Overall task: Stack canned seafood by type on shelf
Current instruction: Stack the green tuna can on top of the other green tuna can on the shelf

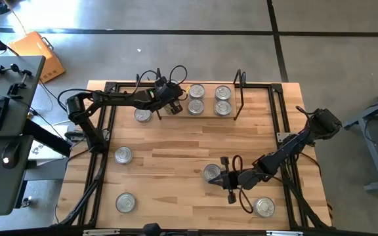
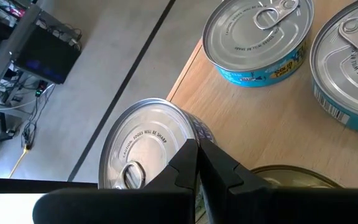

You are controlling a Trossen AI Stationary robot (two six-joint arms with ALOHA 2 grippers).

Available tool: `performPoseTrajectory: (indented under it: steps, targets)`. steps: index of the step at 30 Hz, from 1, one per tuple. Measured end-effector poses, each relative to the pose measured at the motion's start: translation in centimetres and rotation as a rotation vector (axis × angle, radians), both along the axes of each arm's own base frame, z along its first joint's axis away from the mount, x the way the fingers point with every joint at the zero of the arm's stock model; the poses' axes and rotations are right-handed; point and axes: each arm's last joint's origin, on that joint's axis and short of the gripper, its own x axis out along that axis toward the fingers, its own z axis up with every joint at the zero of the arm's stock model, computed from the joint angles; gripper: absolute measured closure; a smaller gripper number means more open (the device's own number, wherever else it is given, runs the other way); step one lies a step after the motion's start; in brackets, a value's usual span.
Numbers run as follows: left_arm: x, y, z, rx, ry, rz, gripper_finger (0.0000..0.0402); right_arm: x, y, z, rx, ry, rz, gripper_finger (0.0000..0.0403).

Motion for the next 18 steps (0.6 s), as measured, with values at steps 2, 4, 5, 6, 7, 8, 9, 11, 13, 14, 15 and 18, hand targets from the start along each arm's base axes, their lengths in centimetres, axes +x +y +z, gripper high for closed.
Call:
performPoseTrajectory:
  steps: [2,4,5,6,7,8,9,11,13,14,15,18]
  targets:
    - [-0.01,0.00,0.00,0.001,0.001,0.001,0.0401,0.00,0.00,0.00,0.000,0.000,0.000,0.0402]
    - [-0.01,0.00,0.00,0.001,0.002,0.002,0.0401,0.00,0.00,0.00,0.000,0.000,0.000,0.0402]
    - [-0.01,0.00,-0.01,0.001,0.002,0.002,0.0401,0.00,0.00,0.00,0.000,0.000,0.000,0.0402]
    - [-0.04,0.05,-0.01,0.001,0.003,0.003,0.0401,0.00,0.00,0.00,0.000,0.000,0.000,0.0402]
    - [-0.06,0.08,-0.01,0.001,0.003,0.004,0.0401,0.00,0.00,0.00,0.000,0.000,0.000,0.0402]
    - [-0.08,0.10,-0.02,0.000,0.005,0.005,0.0401,0.00,0.00,0.00,0.000,0.000,0.000,0.0402]
    - [-0.12,0.12,-0.05,-0.002,0.008,0.005,0.0401,0.00,0.00,0.00,0.000,0.000,0.000,0.0402]
    - [-0.17,0.11,-0.10,-0.005,0.015,0.006,0.0401,0.01,-0.01,0.00,0.001,0.000,0.000,0.0402]
    - [-0.21,0.09,-0.15,-0.008,0.022,0.006,0.0401,0.00,0.00,0.00,0.001,0.000,0.000,0.0402]
    - [-0.24,0.08,-0.18,-0.010,0.026,0.006,0.0401,0.00,0.00,0.00,0.000,0.000,0.000,0.0402]
    - [-0.26,0.07,-0.19,-0.011,0.028,0.006,0.0401,0.00,-0.01,0.00,0.000,0.000,0.000,0.0402]
    - [-0.26,0.06,-0.21,-0.013,0.029,0.004,0.0401,0.00,0.00,0.00,0.000,0.000,0.000,0.0402]
